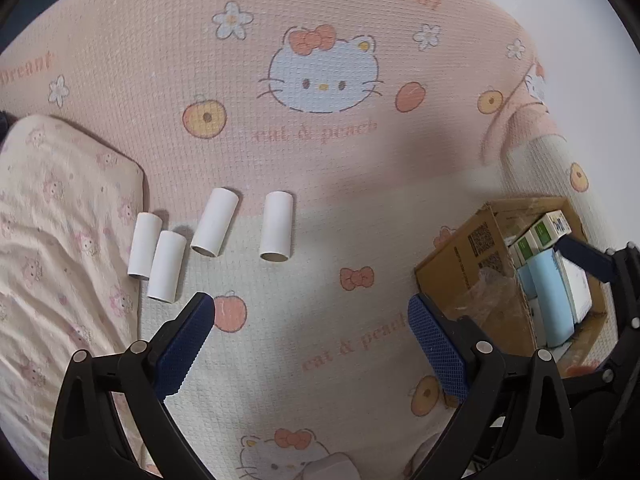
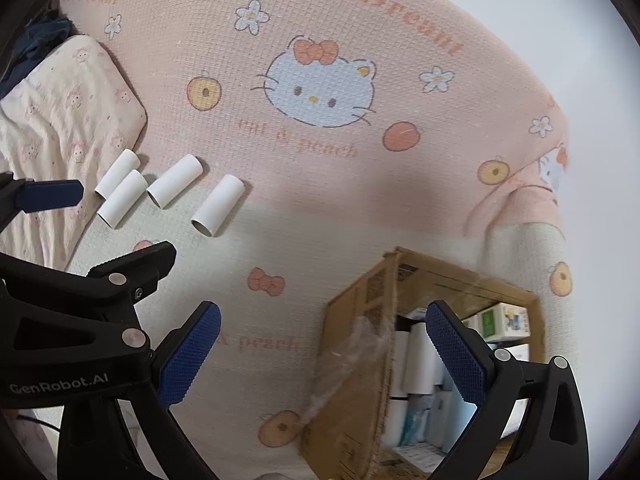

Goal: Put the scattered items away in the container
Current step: 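Move the right tool toward the white cardboard tubes on the sheet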

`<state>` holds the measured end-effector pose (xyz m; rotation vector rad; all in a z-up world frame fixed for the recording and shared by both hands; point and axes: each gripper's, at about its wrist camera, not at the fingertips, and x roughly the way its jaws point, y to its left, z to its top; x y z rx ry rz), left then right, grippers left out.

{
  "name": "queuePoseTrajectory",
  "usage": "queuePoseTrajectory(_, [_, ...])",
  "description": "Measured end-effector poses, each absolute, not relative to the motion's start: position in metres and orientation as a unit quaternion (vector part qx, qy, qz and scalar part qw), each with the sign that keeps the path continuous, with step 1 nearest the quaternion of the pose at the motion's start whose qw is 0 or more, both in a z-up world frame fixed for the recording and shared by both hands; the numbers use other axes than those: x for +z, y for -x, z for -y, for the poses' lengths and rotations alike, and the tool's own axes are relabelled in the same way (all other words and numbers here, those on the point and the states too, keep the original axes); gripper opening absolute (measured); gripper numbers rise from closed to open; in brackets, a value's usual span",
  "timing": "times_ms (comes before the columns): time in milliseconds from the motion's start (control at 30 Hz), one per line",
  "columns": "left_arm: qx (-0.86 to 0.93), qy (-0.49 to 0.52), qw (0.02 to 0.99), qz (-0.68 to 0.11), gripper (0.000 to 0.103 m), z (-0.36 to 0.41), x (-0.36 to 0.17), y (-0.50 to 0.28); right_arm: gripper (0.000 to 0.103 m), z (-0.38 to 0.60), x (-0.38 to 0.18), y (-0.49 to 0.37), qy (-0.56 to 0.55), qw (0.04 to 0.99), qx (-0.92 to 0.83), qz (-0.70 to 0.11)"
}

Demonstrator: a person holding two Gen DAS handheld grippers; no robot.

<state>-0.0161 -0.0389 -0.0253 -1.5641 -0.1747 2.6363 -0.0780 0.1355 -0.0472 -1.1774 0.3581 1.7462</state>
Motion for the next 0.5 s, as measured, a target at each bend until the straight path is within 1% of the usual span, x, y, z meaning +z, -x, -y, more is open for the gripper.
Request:
queuePoseTrajectory(133, [0.865, 0.497, 0.018, 0.065, 0.098, 0.051, -0.030, 0.019, 0.102, -0.144, -0.052, 0.094, 0.471, 0.471, 0.728, -0.161])
queuePoseTrajectory(233, [0.872, 0.484, 0.002, 0.073, 0.096, 0.062, -0.036, 0.021, 0.102, -0.146, -0.058, 0.106, 0.456, 0.448, 0.748, -0.179])
queuePoseTrajectory(300, [0.875, 0.476, 0.001, 0.089, 0.088, 0.071, -0.042, 0.022, 0.102, -0.148, -0.063, 0.114, 0.443, 0.429, 0.764, -0.188])
queuePoseTrajectory(367, [0.877, 0.470, -0.001, 0.102, 0.082, 0.079, -0.049, 0.023, 0.102, -0.150, -0.072, 0.121, 0.425, 0.414, 0.780, -0.199])
queuePoseTrajectory(500, [0.883, 0.454, 0.006, 0.116, 0.075, 0.091, -0.064, 0.027, 0.102, -0.155, -0.094, 0.128, 0.378, 0.416, 0.800, -0.209])
